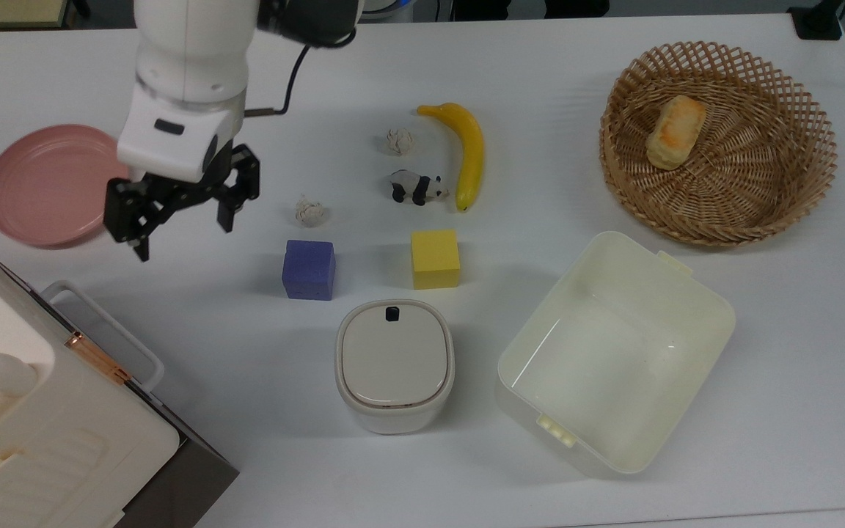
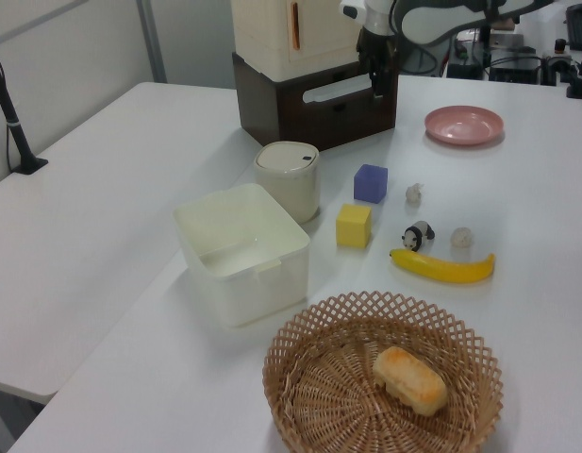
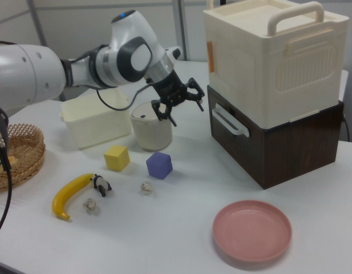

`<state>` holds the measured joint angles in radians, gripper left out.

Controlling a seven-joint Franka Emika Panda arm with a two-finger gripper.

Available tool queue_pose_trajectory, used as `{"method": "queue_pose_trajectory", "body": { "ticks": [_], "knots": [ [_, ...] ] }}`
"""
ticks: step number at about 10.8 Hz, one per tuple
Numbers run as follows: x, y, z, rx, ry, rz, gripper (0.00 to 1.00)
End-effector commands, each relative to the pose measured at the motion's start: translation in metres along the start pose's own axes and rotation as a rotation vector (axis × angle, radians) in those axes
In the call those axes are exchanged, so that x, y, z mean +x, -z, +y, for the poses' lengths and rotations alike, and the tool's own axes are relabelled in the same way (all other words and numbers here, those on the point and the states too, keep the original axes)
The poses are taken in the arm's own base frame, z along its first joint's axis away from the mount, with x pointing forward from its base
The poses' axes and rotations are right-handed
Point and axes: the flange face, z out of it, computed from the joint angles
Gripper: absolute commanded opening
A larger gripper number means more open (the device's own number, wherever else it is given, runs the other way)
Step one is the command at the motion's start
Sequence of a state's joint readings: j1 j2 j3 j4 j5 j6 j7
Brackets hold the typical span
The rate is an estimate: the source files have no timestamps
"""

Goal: Open the drawer
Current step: 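Move the gripper down to the white handle of the brown drawer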

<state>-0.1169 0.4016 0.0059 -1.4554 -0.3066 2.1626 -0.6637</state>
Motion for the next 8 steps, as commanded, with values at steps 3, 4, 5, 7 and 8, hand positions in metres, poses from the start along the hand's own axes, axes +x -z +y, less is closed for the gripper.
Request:
{"method": "queue_pose_trajectory", "body": {
  "ticks": [3,4,5,7,8],
  "knots": [
    [-0.006,-0.054,0.015,-0.155,0.116,0.027,1.00],
    [-0.005,-0.058,0.018,-0.195,0.136,0.047,1.00],
    [-0.007,-0.065,0.020,-0.210,0.147,0.049,1.00],
    [-0.010,-0.077,0.023,-0.242,0.165,0.063,0.95],
    [-0.010,-0.086,0.023,-0.256,0.180,0.069,0.90]
  ]
}}
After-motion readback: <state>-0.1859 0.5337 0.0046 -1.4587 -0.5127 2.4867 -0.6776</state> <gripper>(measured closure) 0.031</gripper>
